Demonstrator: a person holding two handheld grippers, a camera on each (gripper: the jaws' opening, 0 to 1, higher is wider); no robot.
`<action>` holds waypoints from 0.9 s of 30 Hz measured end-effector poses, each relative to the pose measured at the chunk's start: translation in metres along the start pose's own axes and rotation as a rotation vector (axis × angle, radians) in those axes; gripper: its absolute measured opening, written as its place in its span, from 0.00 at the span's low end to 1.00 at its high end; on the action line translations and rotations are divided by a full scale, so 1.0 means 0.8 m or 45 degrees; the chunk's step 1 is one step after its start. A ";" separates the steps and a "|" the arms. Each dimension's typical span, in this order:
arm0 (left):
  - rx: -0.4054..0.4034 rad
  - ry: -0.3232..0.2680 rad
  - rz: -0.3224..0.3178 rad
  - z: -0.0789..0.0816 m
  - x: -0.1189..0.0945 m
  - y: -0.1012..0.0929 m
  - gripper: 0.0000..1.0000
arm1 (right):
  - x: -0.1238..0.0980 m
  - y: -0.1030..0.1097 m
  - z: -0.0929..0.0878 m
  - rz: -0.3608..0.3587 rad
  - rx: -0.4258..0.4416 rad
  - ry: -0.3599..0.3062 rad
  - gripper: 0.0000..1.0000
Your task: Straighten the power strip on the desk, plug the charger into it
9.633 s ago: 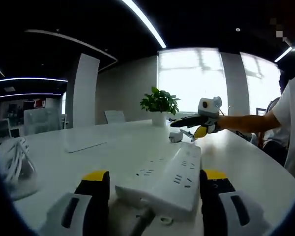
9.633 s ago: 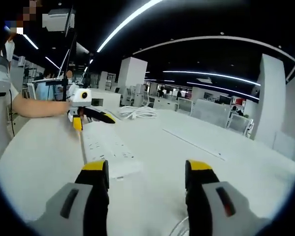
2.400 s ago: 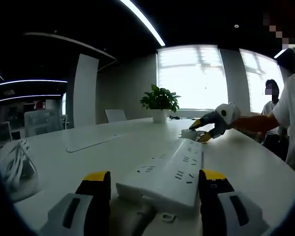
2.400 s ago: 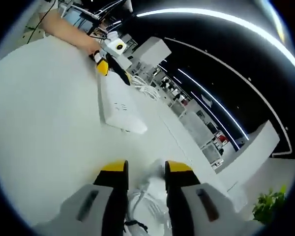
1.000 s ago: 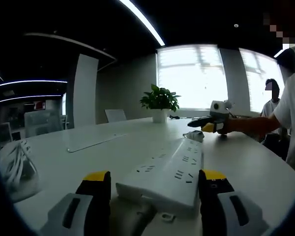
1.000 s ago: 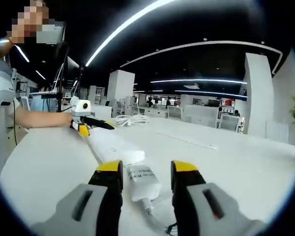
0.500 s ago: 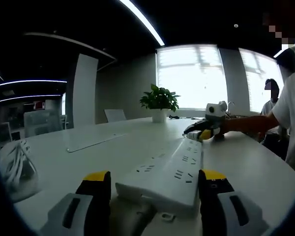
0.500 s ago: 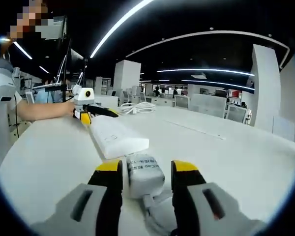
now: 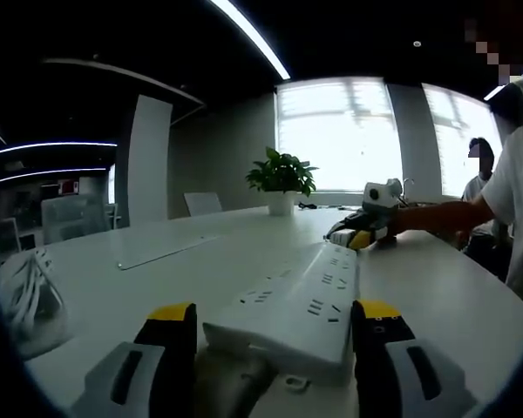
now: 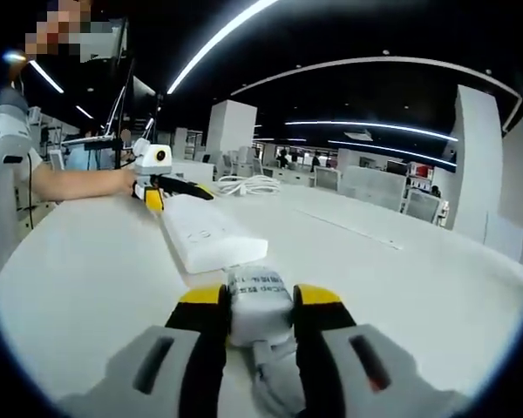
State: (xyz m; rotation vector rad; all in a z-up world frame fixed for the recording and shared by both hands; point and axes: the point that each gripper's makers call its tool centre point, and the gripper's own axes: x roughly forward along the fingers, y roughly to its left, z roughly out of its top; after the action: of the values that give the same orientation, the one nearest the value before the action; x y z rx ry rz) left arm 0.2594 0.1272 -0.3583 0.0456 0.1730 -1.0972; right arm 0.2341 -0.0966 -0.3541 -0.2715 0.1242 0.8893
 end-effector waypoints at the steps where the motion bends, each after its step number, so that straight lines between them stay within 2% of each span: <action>1: 0.000 0.001 0.000 0.000 0.000 0.000 0.74 | 0.000 0.000 0.000 -0.001 0.015 0.000 0.29; 9: 0.004 0.008 -0.003 -0.002 0.001 0.000 0.74 | -0.003 -0.003 -0.002 -0.021 0.087 0.035 0.27; 20: 0.016 0.023 -0.005 -0.004 0.001 -0.001 0.74 | -0.010 -0.009 -0.004 -0.064 0.117 0.074 0.27; 27: 0.018 0.024 -0.004 -0.004 0.001 -0.001 0.74 | -0.018 -0.007 0.006 -0.072 0.177 0.071 0.26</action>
State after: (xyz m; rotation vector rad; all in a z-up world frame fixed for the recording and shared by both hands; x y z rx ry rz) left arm 0.2587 0.1264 -0.3617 0.0684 0.1822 -1.1013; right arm 0.2295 -0.1098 -0.3453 -0.1692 0.2282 0.8134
